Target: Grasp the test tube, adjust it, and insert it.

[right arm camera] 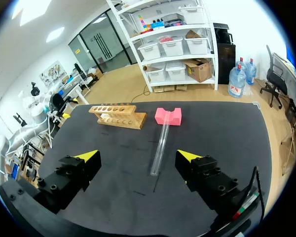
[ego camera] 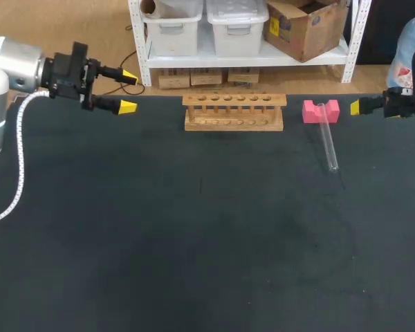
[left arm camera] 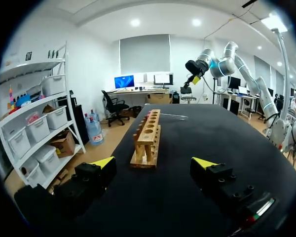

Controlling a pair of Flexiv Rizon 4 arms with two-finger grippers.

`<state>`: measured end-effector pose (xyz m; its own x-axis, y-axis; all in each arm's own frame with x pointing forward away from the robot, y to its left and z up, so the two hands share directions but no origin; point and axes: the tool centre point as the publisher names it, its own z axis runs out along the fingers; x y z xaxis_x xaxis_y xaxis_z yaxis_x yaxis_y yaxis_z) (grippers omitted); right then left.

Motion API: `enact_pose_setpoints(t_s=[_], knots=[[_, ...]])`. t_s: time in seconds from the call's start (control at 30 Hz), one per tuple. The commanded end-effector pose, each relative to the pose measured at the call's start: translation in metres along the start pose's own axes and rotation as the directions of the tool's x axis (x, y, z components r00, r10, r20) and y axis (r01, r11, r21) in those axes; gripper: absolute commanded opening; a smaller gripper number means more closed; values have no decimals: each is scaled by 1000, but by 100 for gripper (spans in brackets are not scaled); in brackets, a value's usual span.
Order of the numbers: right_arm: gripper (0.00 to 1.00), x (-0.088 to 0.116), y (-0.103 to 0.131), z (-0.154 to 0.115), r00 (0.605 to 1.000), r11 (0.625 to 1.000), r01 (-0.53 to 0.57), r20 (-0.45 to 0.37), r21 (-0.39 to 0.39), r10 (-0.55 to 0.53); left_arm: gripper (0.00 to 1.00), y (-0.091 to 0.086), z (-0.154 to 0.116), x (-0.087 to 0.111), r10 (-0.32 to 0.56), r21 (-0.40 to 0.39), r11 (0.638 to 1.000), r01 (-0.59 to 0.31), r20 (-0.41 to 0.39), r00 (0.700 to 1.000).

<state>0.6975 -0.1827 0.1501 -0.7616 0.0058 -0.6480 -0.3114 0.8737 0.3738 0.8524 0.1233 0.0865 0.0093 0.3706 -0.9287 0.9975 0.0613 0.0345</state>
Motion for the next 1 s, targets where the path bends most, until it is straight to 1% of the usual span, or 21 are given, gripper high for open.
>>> enact_pose_setpoints(t_s=[0.03,0.6,0.67,0.7,0.73,0.77,0.83,0.87,0.9,0.93,1.0], knots=[[100,0,0,0,1000,1000,1,1,1,-1,100,9,5,1,-5,80,997,5,6,1000],[100,0,0,0,1000,1000,1,1,1,-1,100,8,6,0,-5,78,997,4,9,1000],[100,-5,1,4,999,994,35,-12,100,-34,100,8,6,0,-5,78,997,4,9,1000],[100,-8,3,6,998,983,70,-11,170,-69,100,8,6,0,-5,78,997,4,9,1000],[100,-10,7,8,995,971,105,-21,215,-103,100,8,6,0,-5,78,997,4,9,1000],[100,-13,10,10,993,956,120,-21,268,-118,100,8,6,0,-5,78,997,4,9,1000],[100,-17,16,13,987,913,146,0,381,-158,100,8,6,0,-5,78,997,4,9,1000],[100,-19,19,14,987,885,140,9,444,-161,100,8,6,0,-5,78,997,4,9,1000],[100,-20,20,16,985,865,130,35,484,-167,100,8,6,0,-5,78,997,4,9,1000],[100,-20,21,17,983,847,112,68,520,-172,100,8,6,0,-5,78,997,4,9,1000],[100,-20,22,21,979,816,83,107,572,-175,100,8,6,0,-5,78,997,4,9,1000]])
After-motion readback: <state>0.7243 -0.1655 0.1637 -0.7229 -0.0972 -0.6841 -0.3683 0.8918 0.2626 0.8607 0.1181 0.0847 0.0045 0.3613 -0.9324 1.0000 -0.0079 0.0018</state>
